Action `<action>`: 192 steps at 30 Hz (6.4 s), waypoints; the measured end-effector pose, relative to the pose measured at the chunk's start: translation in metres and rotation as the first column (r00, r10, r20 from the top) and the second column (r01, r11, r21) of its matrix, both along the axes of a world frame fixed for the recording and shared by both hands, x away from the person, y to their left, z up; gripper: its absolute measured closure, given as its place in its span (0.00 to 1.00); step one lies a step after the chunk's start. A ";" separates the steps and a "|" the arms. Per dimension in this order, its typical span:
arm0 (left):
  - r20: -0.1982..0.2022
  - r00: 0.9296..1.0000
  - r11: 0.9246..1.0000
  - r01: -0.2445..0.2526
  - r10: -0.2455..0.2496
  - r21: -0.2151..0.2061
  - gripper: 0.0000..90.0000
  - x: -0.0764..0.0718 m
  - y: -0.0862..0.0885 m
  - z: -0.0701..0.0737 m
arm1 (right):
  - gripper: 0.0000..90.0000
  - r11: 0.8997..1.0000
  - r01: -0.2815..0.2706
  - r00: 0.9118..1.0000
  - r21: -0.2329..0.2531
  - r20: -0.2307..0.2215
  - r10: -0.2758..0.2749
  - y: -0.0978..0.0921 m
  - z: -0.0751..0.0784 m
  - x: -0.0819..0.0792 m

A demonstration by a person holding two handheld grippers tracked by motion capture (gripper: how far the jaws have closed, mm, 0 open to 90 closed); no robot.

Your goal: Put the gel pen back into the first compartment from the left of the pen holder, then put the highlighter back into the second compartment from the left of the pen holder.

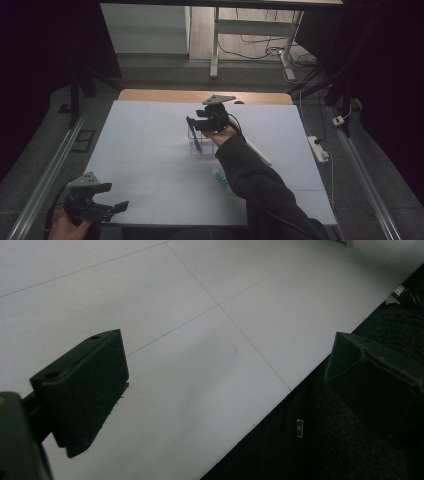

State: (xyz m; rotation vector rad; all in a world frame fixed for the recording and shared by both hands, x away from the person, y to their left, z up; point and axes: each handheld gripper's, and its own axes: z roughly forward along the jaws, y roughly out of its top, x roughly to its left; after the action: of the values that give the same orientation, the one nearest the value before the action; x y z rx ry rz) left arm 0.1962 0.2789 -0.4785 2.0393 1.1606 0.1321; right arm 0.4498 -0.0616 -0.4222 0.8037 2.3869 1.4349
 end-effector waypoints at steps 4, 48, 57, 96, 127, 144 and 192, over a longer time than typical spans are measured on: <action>-0.003 1.000 1.000 -0.002 0.002 -0.002 0.05 0.000 0.000 0.000 | 0.36 1.000 -0.001 1.000 -0.019 -0.025 0.001 -0.010 0.005 -0.004; -0.004 1.000 1.000 0.002 -0.002 0.002 0.05 0.001 -0.001 0.000 | 0.00 0.939 0.131 0.979 -0.318 -0.109 -0.174 -0.147 -0.031 -0.023; -0.002 1.000 1.000 0.004 -0.004 0.002 0.05 0.001 -0.001 0.000 | 0.00 0.929 0.132 0.972 -0.345 -0.138 -0.190 -0.158 -0.040 -0.017; -0.014 1.000 1.000 0.009 -0.009 0.003 0.05 0.002 -0.001 0.000 | 0.54 0.864 0.100 0.948 -0.494 -0.217 -0.234 -0.158 -0.081 0.031; -0.014 1.000 1.000 0.012 -0.012 0.012 0.05 0.002 -0.002 0.000 | 0.87 0.929 0.167 0.970 -0.329 -0.117 -0.215 -0.158 -0.034 0.012; -0.015 1.000 1.000 0.010 -0.009 0.007 0.05 0.003 -0.002 0.000 | 0.87 0.976 0.164 0.985 -0.141 -0.034 -0.170 -0.143 0.016 -0.008; -0.015 1.000 1.000 0.011 -0.011 -0.002 0.05 0.003 -0.001 -0.001 | 0.87 0.994 0.090 0.996 0.054 0.008 -0.091 -0.018 0.011 0.016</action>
State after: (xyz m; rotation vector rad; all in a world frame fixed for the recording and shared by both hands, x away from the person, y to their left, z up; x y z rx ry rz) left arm 0.1989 0.2784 -0.4791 2.0480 1.1583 0.1100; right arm 0.4659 -0.0800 -0.4109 0.9027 2.2821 1.4689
